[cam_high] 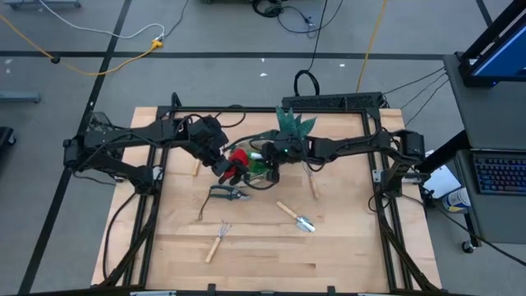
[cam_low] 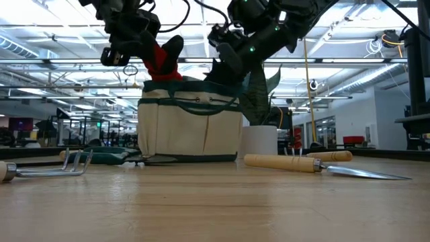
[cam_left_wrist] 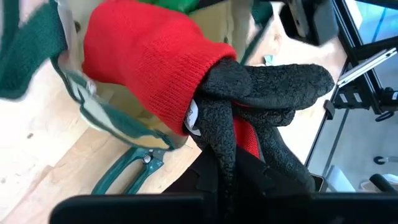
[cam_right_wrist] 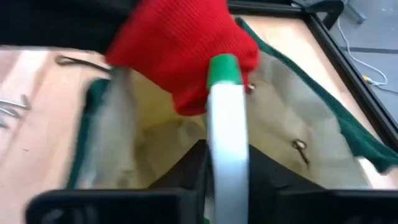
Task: Pick & Place Garden tools in Gardening bag
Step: Put the red gloves into the white gardening bag
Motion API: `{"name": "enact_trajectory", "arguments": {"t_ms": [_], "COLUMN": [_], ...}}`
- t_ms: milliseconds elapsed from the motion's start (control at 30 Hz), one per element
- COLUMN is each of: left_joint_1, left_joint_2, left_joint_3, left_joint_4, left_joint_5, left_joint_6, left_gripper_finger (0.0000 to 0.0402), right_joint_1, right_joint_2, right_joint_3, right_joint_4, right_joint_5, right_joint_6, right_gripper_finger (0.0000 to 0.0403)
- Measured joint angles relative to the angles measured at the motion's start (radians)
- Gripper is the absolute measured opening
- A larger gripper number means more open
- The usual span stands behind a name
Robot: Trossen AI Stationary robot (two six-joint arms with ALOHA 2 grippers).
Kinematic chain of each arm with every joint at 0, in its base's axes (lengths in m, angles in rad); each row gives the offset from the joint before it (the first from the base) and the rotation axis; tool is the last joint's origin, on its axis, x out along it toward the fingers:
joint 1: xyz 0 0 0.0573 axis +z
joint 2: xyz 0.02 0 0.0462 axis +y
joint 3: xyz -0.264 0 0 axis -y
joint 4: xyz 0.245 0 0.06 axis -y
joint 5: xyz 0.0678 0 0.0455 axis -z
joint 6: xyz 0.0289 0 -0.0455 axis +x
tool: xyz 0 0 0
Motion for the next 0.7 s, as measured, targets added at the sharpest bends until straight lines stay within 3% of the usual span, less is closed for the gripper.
{"name": "enact_trajectory", "arguments": {"t_ms": [133, 433, 533, 700], "left_joint_1": [0.012, 0.032, 0.059, 0.136], "left_joint_2": [0.000, 0.000, 0.000, 0.000], "left_joint_3": [0.000, 0.000, 0.000, 0.000], "left_joint_4": [0.000, 0.000, 0.013, 0.107], "left_joint_5": [0.000, 0.007, -0.024, -0.066], "left_joint_6": [0.007, -0.027, -0.023, 0.002], "left_gripper_finger": [0.0011, 0.0031, 0.0023, 0.0021], "right_joint_1": [0.016, 0.063, 0.062, 0.062], "right_joint_2": [-0.005, -0.033, -0.044, -0.044], "right_joint_3": [0.000, 0.001, 0.001, 0.001], "right_joint_4": [-0.003, -0.153, -0.175, -0.151], "right_joint_5": [0.014, 0.341, 0.356, 0.286], "right_joint_6": [0.003, 0.217, 0.233, 0.207], "right_gripper_finger": [0.0049, 0.0049, 0.0049, 0.0049]}}
